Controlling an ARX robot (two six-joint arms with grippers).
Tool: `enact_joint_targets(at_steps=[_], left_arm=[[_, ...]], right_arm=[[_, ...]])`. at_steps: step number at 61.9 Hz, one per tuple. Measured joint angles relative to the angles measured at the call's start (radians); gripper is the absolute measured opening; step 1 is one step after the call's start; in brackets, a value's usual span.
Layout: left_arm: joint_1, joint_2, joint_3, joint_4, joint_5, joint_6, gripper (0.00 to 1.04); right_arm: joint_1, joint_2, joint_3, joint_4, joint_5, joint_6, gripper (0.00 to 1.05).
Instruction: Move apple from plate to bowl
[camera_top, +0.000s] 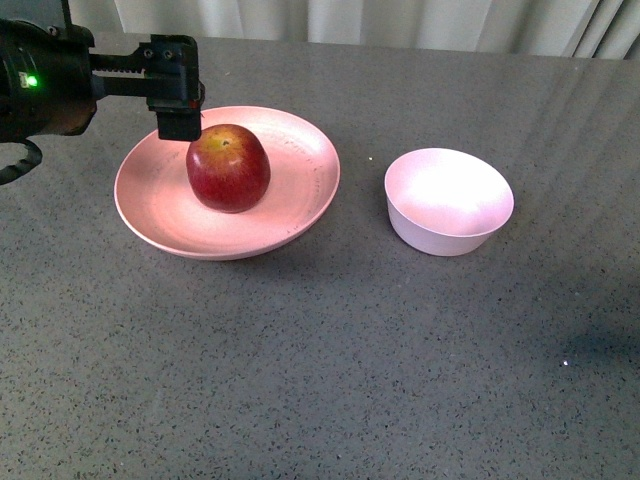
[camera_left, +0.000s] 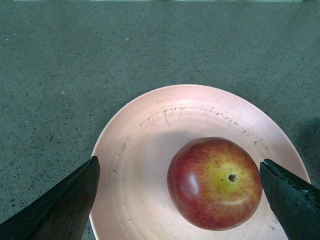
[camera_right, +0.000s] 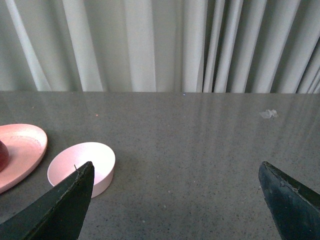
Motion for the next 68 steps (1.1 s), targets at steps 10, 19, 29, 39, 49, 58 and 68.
enact_joint_targets(at_steps=[10, 19, 29, 39, 49, 58, 68], left_arm=[[-0.024, 0.030, 0.015, -0.002, 0.005, 0.003, 0.96], [-0.043, 0.055, 0.029, -0.002, 0.009, 0.003, 0.96], [-0.063, 0.076, 0.036, -0.002, 0.015, 0.007, 0.96], [-0.077, 0.104, 0.048, -0.002, 0.014, 0.011, 0.96], [-0.085, 0.137, 0.077, -0.005, 0.011, 0.019, 0.96], [-0.085, 0.165, 0.097, -0.011, 0.003, 0.019, 0.96], [-0.085, 0.182, 0.113, -0.016, 0.000, 0.020, 0.96]], right_arm=[[0.000, 0.000, 0.000, 0.000, 0.000, 0.000, 0.96], [0.000, 0.000, 0.000, 0.000, 0.000, 0.000, 0.96], [0.000, 0.000, 0.000, 0.000, 0.000, 0.000, 0.96], [0.000, 0.000, 0.000, 0.000, 0.000, 0.000, 0.96], [0.000, 0.000, 0.000, 0.000, 0.000, 0.000, 0.96], [0.000, 0.000, 0.000, 0.000, 0.000, 0.000, 0.96], [0.000, 0.000, 0.000, 0.000, 0.000, 0.000, 0.96]])
